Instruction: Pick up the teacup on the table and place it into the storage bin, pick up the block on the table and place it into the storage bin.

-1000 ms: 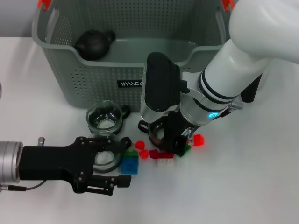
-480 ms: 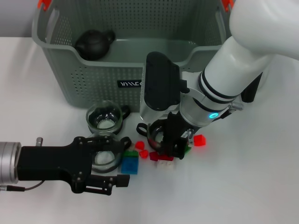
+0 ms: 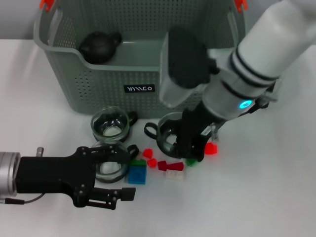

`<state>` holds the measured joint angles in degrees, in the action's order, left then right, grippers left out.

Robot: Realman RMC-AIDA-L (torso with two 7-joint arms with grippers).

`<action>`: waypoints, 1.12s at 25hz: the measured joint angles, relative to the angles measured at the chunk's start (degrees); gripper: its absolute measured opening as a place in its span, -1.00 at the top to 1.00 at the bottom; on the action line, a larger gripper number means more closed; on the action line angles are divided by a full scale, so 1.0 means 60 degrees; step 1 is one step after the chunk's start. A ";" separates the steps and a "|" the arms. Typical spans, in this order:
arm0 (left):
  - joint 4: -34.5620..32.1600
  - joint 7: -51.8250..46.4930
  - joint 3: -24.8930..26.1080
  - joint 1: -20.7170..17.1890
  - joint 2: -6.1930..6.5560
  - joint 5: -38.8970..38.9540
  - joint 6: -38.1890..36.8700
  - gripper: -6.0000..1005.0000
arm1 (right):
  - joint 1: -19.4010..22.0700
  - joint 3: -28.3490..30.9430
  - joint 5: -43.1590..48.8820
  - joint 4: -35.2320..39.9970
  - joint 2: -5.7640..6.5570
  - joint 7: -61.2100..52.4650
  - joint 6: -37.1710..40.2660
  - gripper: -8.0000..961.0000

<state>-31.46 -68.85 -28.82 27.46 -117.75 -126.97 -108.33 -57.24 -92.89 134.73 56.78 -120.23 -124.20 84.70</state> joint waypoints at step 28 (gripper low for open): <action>-0.0002 0.0137 -0.0073 0.0037 0.0024 -0.0006 -0.0110 -0.47 | -0.0196 0.4727 -0.0922 0.3891 0.0094 -0.0099 0.1592 0.87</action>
<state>-31.47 -68.02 -29.26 27.68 -117.61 -127.00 -108.99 -58.42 -64.53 129.20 80.13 -119.66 -124.80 94.25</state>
